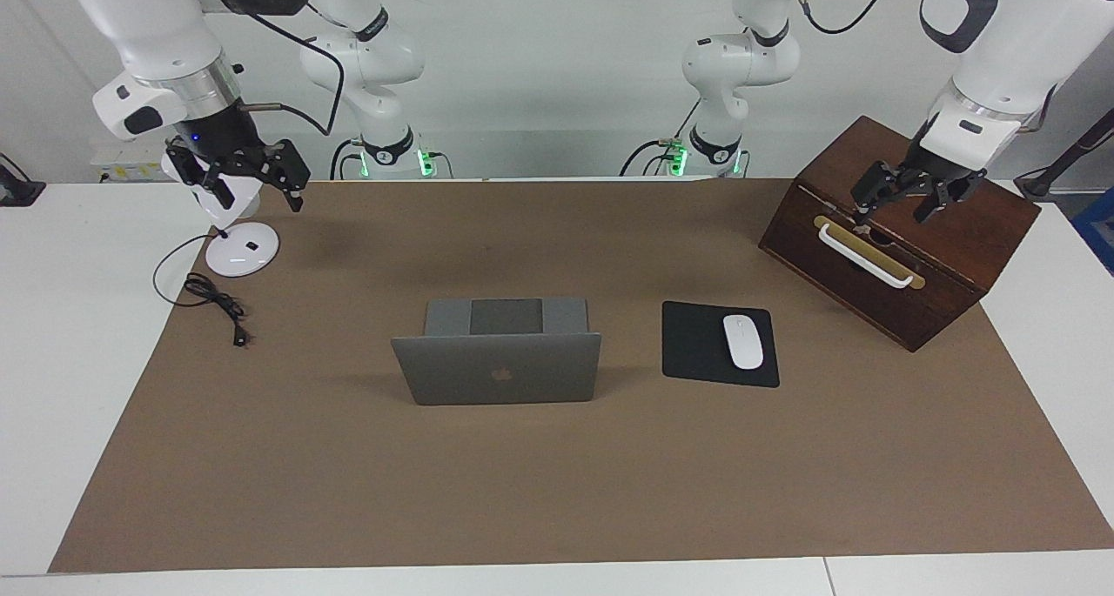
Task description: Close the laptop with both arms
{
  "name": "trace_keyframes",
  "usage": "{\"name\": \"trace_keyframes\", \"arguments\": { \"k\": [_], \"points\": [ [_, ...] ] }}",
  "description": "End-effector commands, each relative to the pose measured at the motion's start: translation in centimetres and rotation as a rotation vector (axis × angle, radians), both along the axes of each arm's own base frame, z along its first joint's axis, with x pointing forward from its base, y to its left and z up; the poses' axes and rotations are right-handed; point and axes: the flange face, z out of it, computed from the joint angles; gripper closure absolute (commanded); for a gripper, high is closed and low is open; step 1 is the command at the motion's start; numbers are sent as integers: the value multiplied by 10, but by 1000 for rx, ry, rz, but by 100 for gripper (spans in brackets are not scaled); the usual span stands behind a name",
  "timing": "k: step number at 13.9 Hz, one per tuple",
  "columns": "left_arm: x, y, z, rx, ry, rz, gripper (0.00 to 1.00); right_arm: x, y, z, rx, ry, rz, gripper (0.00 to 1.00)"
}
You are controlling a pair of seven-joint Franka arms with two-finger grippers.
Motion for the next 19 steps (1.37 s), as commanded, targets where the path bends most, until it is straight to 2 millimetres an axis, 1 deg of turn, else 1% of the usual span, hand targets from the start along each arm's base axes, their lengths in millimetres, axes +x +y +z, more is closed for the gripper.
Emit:
{"name": "trace_keyframes", "arguments": {
  "k": [1,5,9,11,13,16,19],
  "points": [
    [-4,2,5,7,-7,10,0,-6,1,1,22,-28,26,0],
    [-4,2,4,7,-6,10,0,-5,-1,2,22,-31,26,0],
    [-4,2,4,7,-6,12,0,-2,-11,4,20,-52,30,0],
    [-4,2,4,7,-6,12,0,-2,-12,3,20,-49,27,0],
    [-4,2,5,5,-7,10,0,-2,-14,3,20,-50,24,2],
    [-4,2,4,7,-4,10,0,-2,-14,2,20,-47,24,7],
    [-4,3,4,7,-4,10,0,-3,-14,1,21,-39,24,8]
  ]
}}
